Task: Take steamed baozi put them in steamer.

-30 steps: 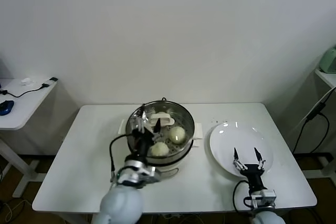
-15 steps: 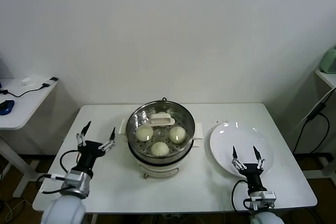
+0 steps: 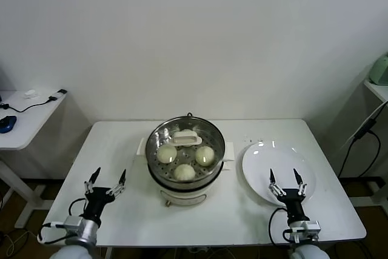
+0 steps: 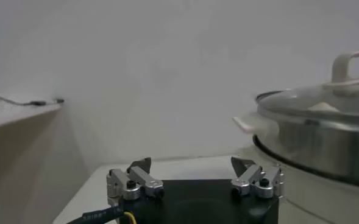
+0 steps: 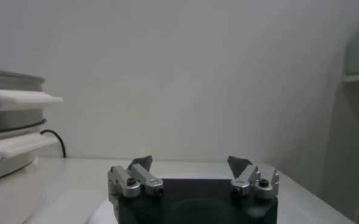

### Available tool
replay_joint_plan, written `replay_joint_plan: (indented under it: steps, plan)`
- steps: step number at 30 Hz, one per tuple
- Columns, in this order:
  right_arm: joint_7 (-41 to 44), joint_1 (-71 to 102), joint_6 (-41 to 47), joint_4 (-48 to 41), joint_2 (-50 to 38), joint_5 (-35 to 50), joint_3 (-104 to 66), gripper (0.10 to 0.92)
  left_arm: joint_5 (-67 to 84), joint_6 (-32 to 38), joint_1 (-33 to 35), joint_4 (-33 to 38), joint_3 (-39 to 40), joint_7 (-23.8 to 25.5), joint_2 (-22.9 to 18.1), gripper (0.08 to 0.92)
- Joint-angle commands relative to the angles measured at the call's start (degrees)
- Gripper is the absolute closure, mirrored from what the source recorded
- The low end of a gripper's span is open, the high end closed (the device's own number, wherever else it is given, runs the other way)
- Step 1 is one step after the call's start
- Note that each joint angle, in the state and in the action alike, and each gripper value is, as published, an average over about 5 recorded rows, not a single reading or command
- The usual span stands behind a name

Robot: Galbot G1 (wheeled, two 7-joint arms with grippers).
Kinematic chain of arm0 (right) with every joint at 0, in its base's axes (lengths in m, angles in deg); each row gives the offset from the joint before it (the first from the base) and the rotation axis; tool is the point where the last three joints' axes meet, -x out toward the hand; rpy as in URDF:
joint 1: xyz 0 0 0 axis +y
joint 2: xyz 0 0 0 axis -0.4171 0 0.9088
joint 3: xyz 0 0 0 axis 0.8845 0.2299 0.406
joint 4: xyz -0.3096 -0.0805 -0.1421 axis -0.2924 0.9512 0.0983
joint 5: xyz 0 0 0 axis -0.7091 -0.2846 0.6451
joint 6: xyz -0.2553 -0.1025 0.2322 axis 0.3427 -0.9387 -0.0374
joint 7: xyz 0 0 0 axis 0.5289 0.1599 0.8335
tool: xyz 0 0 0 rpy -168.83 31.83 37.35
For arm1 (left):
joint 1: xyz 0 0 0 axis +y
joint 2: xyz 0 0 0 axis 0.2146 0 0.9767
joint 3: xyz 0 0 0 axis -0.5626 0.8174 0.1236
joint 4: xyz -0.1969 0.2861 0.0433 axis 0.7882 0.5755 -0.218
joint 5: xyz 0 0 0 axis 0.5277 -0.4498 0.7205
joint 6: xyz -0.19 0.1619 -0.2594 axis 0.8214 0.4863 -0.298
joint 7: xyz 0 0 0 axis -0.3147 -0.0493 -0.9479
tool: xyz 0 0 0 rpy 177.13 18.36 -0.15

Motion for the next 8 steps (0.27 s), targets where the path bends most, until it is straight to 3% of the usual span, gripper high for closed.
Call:
replay_joint_plan:
  steps: [1,8]
  plan:
    - [0.04,0.09,-0.18,-0.04,-0.11,0.46,0.02,0.203,4.80,2.66,1.27,-4.35,-0.90,0.77,0.91,0.177]
    - [0.12,0.18,-0.18,-0.15,0.06,0.49,0.07,0.203,4.50,2.45,1.32,-3.51,-0.37,0.66,0.16,0.177]
